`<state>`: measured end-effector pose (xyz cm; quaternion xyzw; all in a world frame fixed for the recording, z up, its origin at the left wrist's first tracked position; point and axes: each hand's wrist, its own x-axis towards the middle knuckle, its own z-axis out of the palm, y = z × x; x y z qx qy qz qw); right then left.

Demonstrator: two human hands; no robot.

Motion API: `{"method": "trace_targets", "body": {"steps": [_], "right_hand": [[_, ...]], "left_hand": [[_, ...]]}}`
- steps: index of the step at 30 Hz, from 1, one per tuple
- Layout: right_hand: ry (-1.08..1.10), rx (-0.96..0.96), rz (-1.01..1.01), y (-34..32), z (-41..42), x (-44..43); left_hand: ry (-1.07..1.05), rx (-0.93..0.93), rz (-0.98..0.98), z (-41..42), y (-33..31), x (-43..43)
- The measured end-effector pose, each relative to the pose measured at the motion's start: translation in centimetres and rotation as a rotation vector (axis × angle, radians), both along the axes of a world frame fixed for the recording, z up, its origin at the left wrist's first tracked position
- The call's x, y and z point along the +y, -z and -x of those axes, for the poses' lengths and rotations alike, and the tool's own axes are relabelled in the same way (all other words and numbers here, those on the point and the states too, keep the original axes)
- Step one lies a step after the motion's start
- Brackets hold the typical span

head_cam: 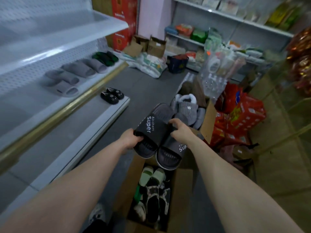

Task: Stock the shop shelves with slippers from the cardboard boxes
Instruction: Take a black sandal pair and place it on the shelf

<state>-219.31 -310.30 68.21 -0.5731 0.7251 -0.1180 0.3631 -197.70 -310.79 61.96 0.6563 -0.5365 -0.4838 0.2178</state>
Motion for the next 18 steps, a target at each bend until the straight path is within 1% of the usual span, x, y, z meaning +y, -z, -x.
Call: {"method": "trace_targets", "body": {"steps": [3,6,12,14,15,17,18], "right_hand": [[-0.087,-0.043,0.057,-2.1,-1.8,-1.5],[-0.178,-0.023,0.078,-3.2,-4.2,-4.4],[-0.334,0.091,0.135,-5.3,-11.4,-10.3],[-0.421,0.138,0.147,-6.1,-14.4,-12.0],[-0.460,0.168,0.152,-6.4,-16.0,-12.8],[-0.514,0.222,0.167,-7.1,-19.1,-14.3],[-0.526,0.246,0.180,-7.4,-20.6,-15.2]], "left_hand": [[-0.150,0.155,-0.033,-2.4,-0.1,-0.6],[-0.241,0.205,0.006,-5.3,-0.9,-1.8],[-0.414,0.216,0.064,-13.0,-3.8,-4.3],[-0.439,0.243,0.069,-16.5,-2.7,-6.1],[-0.454,0.258,0.069,-17.9,-3.5,-6.3],[-0.483,0.326,0.088,-21.1,-2.9,-7.8],[-0.498,0.351,0.102,-22.1,-4.4,-7.7]]}}
